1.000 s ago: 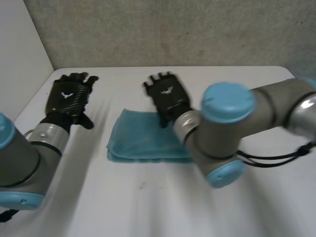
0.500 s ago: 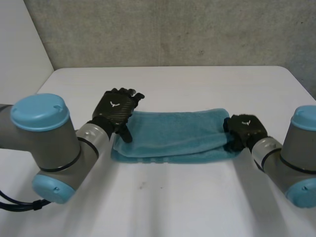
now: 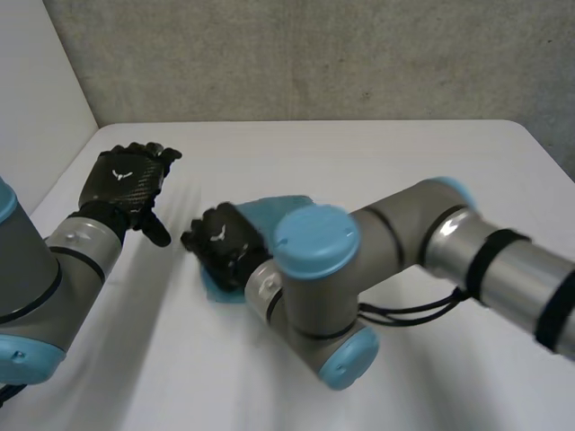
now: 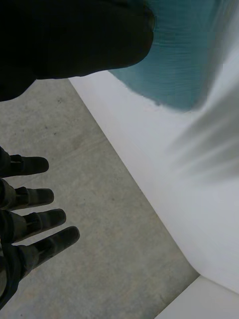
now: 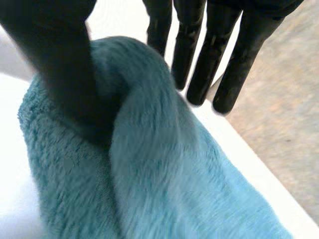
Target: Fold the laundry
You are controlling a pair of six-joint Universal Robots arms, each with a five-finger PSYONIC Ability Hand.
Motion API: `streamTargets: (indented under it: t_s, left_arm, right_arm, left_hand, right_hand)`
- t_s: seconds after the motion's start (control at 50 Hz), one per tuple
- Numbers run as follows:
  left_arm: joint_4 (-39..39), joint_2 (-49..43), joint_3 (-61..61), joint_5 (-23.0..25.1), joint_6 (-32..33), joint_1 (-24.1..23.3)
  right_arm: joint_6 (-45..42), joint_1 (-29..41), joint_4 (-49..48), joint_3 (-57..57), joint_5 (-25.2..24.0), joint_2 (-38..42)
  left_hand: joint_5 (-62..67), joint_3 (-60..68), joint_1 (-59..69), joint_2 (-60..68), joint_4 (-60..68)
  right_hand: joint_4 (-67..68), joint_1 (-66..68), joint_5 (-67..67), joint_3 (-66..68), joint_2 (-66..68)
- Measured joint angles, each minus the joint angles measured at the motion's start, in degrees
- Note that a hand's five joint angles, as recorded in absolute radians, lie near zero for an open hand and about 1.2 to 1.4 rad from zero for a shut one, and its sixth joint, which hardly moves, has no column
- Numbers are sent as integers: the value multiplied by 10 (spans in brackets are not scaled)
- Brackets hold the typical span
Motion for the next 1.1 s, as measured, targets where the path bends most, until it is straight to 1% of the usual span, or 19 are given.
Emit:
streamTargets:
  t_s: [0.02, 0.04, 0.06, 0.08, 0.12, 0.18, 0.22, 0.28, 0.36, 0.42, 0.44, 0.52, 0.54, 0.62, 0.68, 0.84, 0.9, 1.0, 1.1]
  left_arm:
    - [0, 0, 0, 0, 0, 0]
    - [0, -1, 8, 0, -3, -2]
    - [0, -1, 8, 0, -3, -2]
    - [0, -5, 20, 1, -8, -4]
    - [-1, -9, 31, 2, -14, -7]
    - [-3, -28, 65, 6, -37, -19]
    - [-5, -43, 87, 8, -54, -29]
    - [-14, -68, 119, 11, -76, -44]
    - [-52, -121, 171, 12, -109, -70]
    - [-94, -165, 205, 10, -127, -84]
    - [-94, -165, 205, 10, -127, -84]
    - [-135, -202, 215, -6, -130, -89]
    - [-135, -202, 215, -6, -130, -89]
    - [-144, -212, 194, -36, -117, -86]
    - [-144, -210, 180, -45, -106, -84]
    - [-144, -187, 157, -47, -71, -82]
    - [-145, -156, 158, -43, -53, -84]
    - [-149, -89, 185, -41, -47, -81]
    - [-184, -24, 228, -40, -51, -69]
  right_arm:
    - [0, 0, 0, 0, 0, 0]
    - [0, 3, 9, -11, 21, 6]
    - [0, 3, 9, -11, 21, 6]
    - [10, 0, 14, -15, 43, -5]
    - [26, -5, 16, -15, 61, -22]
    - [84, -28, 18, -2, 88, -71]
    - [125, -48, 18, 11, 94, -101]
    - [180, -78, 19, 33, 90, -130]
    - [243, -121, 27, 63, 62, -147]
    - [268, -148, 42, 74, 40, -136]
    - [268, -148, 42, 74, 40, -136]
    - [274, -171, 81, 60, 23, -79]
    - [274, -171, 81, 60, 23, -79]
    - [267, -178, 129, 22, 21, -24]
    - [264, -180, 152, 0, 22, -5]
    - [259, -186, 187, -38, 23, 4]
    - [259, -189, 189, -44, 23, -22]
    - [262, -203, 183, -28, 37, -117]
    - [260, -233, 174, 16, 73, -232]
  left_hand:
    - [0, 0, 0, 0, 0]
    - [0, 0, 0, 0, 0]
    - [0, 0, 0, 0, 0]
    - [0, 0, 0, 0, 0]
    - [0, 0, 0, 0, 0]
    - [0, 0, 0, 0, 0]
    - [0, 0, 0, 0, 0]
    - [0, 0, 0, 0, 0]
    - [0, 0, 0, 0, 0]
    - [0, 0, 0, 0, 0]
    - [0, 0, 0, 0, 0]
    - [0, 0, 0, 0, 0]
    - [0, 0, 0, 0, 0]
    - [0, 0, 0, 0, 0]
    - [0, 0, 0, 0, 0]
    - [0, 0, 0, 0, 0]
    - [0, 0, 0, 0, 0]
    - [0, 0, 0, 0, 0]
    - [0, 0, 0, 0, 0]
  right_hand:
    - [0, 0, 0, 0, 0]
    - [-162, -112, -163, -161, -149]
    - [-162, -112, -163, -161, -149]
    - [-238, -163, -233, -235, -212]
    - [-257, -178, -252, -262, -233]
    - [-259, -180, -256, -268, -240]
    - [-259, -180, -256, -268, -240]
    - [-259, -180, -256, -268, -240]
    - [-259, -180, -256, -268, -240]
    - [-259, -180, -256, -268, -240]
    - [-259, -180, -256, -268, -240]
    - [-259, -180, -256, -268, -240]
    - [-259, -180, -256, -268, -240]
    - [-259, -180, -256, -268, -240]
    - [-259, -180, -256, -268, -240]
    - [-259, -180, -262, -268, -240]
    - [-259, -180, -262, -268, -240]
    - [-259, -180, -262, -268, -240]
    - [-259, -180, -262, -268, -240]
